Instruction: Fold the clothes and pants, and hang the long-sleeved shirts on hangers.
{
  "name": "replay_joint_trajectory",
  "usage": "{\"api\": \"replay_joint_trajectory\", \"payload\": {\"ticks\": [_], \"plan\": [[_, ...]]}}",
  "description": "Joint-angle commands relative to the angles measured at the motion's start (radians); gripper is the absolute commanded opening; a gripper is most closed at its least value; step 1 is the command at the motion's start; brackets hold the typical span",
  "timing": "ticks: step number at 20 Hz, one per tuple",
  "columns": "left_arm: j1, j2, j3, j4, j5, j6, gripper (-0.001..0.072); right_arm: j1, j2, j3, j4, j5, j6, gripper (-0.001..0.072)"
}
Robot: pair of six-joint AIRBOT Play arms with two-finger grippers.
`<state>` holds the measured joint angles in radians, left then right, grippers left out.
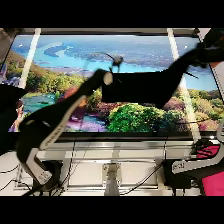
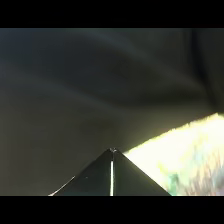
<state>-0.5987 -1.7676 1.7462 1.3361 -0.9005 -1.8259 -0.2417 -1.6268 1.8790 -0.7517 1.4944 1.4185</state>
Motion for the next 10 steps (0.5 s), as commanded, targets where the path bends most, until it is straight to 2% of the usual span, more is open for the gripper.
{"api": "replay_joint_trajectory", "payload": {"ticks": [1, 3, 4, 6, 8, 10], "plan": [[0.161, 0.166, 0.0, 0.074, -0.03, 0.012, 0.0007, 0.335, -0.078, 0.028, -0.037, -0.13, 0.013, 0.0011], [0.253, 0.235, 0.0, 0.074, -0.031, 0.012, 0.0007, 0.538, -0.182, 0.029, -0.055, -0.189, 0.015, 0.0015], [0.292, 0.261, 0.0, 0.073, -0.031, 0.011, 0.0007, 0.621, -0.236, 0.028, -0.066, -0.211, 0.015, 0.0047], [0.349, 0.289, 0.0, 0.051, -0.041, 0.011, 0.0007, 0.739, -0.316, 0.032, -0.123, -0.223, 0.03, 0.0602], [0.374, 0.301, 0.0, 0.04, -0.061, 0.012, 0.0007, 0.78, -0.33, 0.047, -0.249, -0.211, 0.068, 0.0583], [0.376, 0.303, 0.0, 0.04, -0.066, 0.024, 0.0006, 0.755, -0.33, 0.122, -0.36, -0.14, 0.119, 0.0442]]}}
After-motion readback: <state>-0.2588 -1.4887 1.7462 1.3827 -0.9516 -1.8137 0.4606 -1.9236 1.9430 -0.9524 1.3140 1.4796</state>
